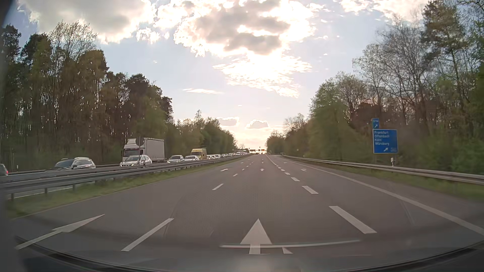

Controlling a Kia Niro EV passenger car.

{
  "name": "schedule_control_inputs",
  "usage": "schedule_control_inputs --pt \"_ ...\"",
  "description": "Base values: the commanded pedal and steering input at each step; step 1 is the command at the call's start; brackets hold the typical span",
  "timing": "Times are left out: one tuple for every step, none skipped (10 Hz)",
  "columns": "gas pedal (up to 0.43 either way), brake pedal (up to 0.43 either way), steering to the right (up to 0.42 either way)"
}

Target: Follow the waypoints while adhering to traffic rules and regulations

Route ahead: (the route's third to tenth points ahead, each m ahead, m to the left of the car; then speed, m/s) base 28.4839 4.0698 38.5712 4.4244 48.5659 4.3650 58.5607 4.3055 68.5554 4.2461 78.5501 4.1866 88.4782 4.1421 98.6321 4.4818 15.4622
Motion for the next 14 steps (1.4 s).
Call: schedule_control_inputs --pt "0.047 0.000 -0.002" --pt "0.047 0.000 -0.001" --pt "0.047 0.000 -0.001" --pt "0.047 0.000 -0.001" --pt "0.047 0.000 -0.001" --pt "0.047 0.000 -0.001" --pt "0.047 0.000 -0.001" --pt "0.047 0.000 -0.001" --pt "0.047 0.000 -0.001" --pt "0.047 0.000 -0.001" --pt "0.047 0.000 -0.001" --pt "0.047 0.000 -0.001" --pt "0.047 0.000 -0.001" --pt "0.047 0.000 -0.001"
